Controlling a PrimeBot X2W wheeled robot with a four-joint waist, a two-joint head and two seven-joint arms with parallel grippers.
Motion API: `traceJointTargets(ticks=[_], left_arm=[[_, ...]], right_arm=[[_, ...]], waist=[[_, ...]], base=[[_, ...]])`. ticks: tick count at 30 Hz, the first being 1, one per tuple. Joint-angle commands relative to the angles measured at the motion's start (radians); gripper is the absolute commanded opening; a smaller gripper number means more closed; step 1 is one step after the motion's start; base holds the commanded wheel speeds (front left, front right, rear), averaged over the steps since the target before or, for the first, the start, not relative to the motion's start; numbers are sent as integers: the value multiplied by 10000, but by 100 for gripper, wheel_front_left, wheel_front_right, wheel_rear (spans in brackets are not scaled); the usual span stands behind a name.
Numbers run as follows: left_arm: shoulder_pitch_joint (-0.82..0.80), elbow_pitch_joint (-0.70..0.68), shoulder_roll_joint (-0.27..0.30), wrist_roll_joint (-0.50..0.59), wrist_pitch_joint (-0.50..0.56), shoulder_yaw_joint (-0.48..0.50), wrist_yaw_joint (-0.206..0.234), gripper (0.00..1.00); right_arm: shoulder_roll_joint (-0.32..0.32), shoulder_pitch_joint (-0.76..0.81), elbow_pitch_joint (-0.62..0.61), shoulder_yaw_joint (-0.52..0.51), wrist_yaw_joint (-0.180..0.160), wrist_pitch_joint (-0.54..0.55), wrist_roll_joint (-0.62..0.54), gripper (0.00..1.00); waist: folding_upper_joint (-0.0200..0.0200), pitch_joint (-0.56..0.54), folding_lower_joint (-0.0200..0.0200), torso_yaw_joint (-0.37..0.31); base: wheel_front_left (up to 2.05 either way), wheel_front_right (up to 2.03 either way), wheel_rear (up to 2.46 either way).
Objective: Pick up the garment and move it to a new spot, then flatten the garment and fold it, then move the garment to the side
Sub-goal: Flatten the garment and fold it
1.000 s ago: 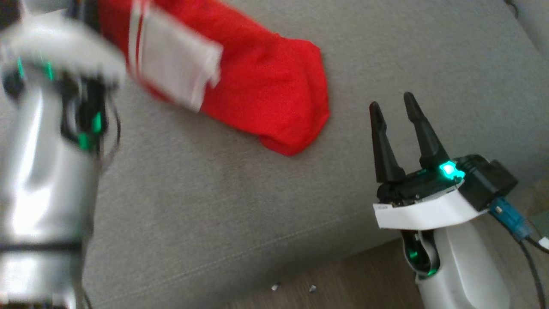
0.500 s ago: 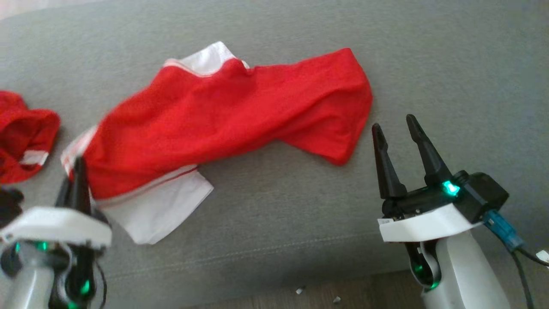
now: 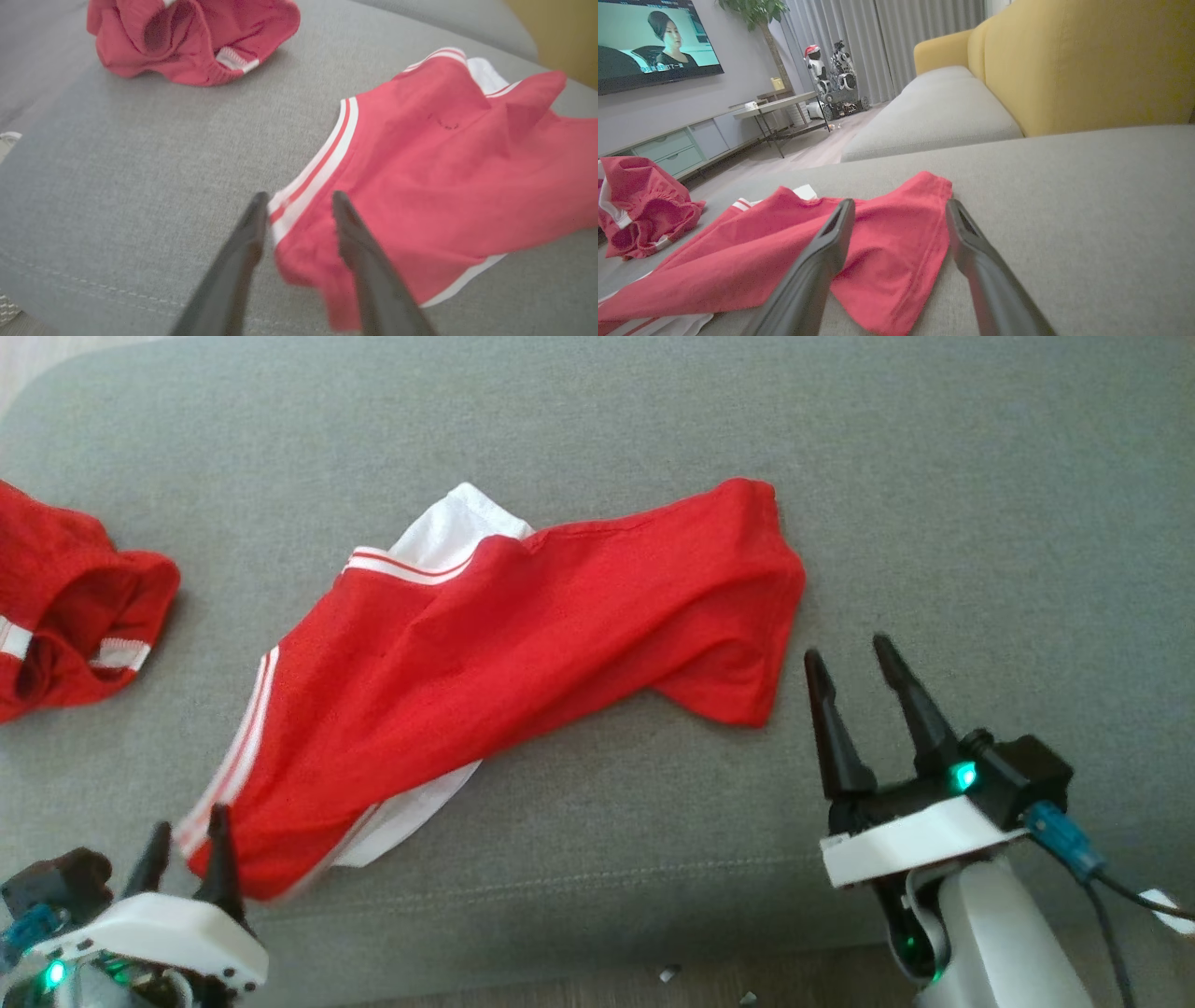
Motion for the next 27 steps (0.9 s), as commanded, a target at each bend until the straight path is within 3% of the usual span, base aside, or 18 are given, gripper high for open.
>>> traceJointTargets(ticks=[1,5,10,17,21,22,23,27], left_arm=[[-541,-381,98,369,-637,418,112,100],[-918,-705,-250,1021,-1769,327,262,100],[-1238,-980,-673,1698,-2130,123,262,100],[-2307,-754,-985,2565,-2204,-232,-317,100],[-3522,-453,-629,2857,-2204,-150,-637,100],[-3853,-382,-520,2897,-2199,-123,-723,100],[-4173,-303,-386,2926,-2168,-74,-801,100],[-5169,-41,78,2909,-1939,150,-1034,100]], right_arm=[[38,-19,193,258,65,-44,245,100],[38,-262,1600,176,65,-44,1027,100],[38,-814,3069,394,65,-44,2013,100],[38,-1832,4802,643,65,-44,3465,100],[38,-2525,5970,1232,65,-44,4677,100],[38,-2694,6203,1504,65,-44,5006,38],[38,-2861,6367,1798,65,-44,5310,0],[38,-3257,6511,2928,65,-44,6207,0]], waist=[[0,-57,0,27],[0,-172,0,194],[0,-241,0,404],[0,-89,0,759],[0,247,0,741],[0,332,0,729],[0,436,0,682],[0,767,0,354]], base=[[0,0,0],[0,0,0],[0,0,0],[0,0,0],[0,0,0],[0,0,0],[0,0,0],[0,0,0]])
